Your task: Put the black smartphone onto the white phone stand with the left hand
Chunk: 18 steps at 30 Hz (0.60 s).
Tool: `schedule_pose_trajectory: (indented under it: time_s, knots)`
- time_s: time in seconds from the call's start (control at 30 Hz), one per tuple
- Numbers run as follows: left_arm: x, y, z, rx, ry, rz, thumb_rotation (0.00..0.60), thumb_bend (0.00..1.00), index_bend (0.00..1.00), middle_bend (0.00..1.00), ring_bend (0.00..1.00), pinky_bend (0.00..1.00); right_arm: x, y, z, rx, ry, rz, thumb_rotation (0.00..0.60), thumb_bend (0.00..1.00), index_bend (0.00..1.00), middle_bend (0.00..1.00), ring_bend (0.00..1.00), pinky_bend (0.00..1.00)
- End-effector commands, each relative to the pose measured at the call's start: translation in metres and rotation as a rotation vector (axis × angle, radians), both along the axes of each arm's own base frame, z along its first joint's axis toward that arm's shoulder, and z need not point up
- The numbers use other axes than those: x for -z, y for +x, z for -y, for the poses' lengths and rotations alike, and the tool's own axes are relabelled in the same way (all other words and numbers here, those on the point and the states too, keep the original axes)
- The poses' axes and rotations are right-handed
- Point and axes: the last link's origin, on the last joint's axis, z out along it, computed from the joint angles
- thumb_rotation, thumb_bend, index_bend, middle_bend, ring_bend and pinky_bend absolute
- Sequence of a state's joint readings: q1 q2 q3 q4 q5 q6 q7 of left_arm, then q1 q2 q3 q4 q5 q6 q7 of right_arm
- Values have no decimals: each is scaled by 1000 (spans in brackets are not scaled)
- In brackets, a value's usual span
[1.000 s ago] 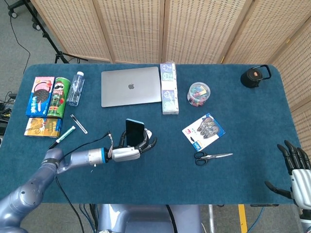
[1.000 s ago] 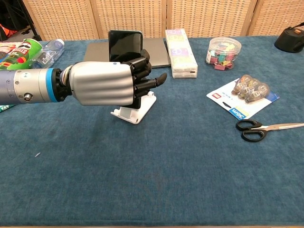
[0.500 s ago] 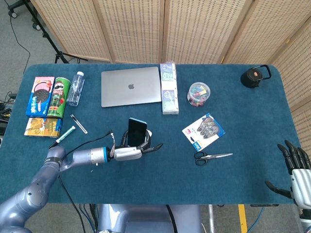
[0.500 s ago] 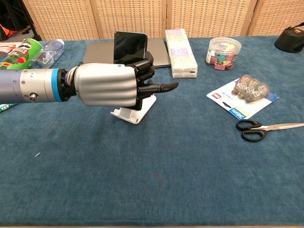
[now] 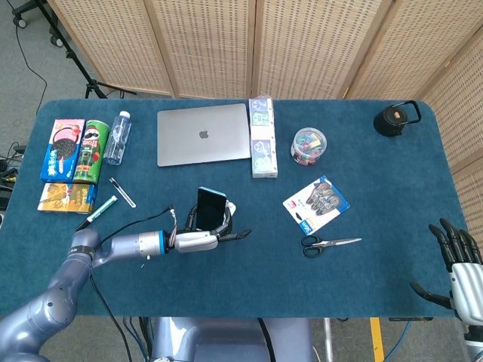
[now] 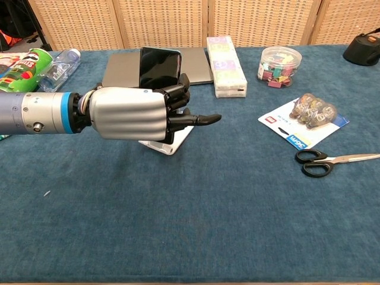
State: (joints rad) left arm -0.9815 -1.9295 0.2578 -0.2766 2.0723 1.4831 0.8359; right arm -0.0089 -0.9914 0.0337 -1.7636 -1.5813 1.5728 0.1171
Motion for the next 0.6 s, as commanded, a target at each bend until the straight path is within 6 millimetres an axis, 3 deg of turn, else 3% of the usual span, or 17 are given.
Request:
schedule_pose_trajectory:
  time_s: [0.03, 0.6]
  knots:
    - [1, -1, 0, -2, -1, -4, 600, 99, 338, 19, 369, 332, 0, 0, 0, -1, 0, 1, 600, 0, 0, 0, 0, 0]
    - [1, -8, 2, -13, -16, -20, 600, 96, 245, 0, 319, 325, 1, 1, -1, -5, 6, 2, 600, 0, 0, 0, 0, 0]
